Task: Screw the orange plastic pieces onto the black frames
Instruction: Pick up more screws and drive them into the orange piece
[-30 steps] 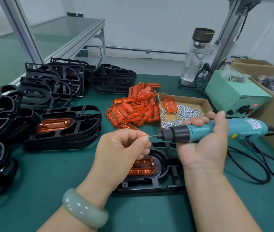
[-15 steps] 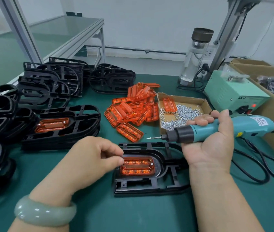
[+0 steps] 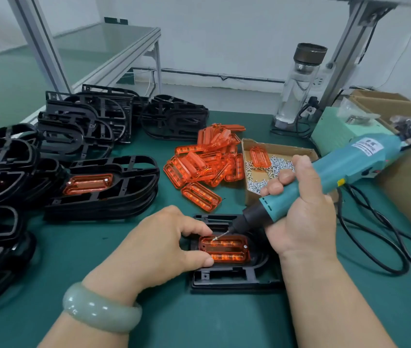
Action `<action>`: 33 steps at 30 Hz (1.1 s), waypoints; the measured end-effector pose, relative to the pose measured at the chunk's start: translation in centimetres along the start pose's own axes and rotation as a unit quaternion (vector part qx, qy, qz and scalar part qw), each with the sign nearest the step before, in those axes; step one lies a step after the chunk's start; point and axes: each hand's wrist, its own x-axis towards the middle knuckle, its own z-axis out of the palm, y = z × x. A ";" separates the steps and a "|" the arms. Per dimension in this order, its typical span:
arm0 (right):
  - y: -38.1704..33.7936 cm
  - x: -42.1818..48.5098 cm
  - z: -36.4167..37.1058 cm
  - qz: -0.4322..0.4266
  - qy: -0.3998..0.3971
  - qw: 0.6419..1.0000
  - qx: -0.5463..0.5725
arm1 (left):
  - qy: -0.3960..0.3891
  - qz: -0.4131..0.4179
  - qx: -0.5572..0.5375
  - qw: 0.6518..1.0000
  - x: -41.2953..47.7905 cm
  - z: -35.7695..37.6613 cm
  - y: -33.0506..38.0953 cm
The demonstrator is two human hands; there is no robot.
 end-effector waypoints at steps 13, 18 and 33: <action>0.2 -1.4 2.2 -0.078 -0.083 0.989 -0.096 | 0.007 0.002 -0.001 1.000 0.1 0.2 -0.3; 0.5 -1.5 2.5 -0.072 -0.086 0.988 -0.104 | 0.008 0.002 0.003 1.000 0.2 0.3 -0.3; 0.6 -1.7 2.6 -0.064 -0.119 0.982 -0.129 | 0.005 -0.005 0.002 1.000 0.1 0.2 -0.1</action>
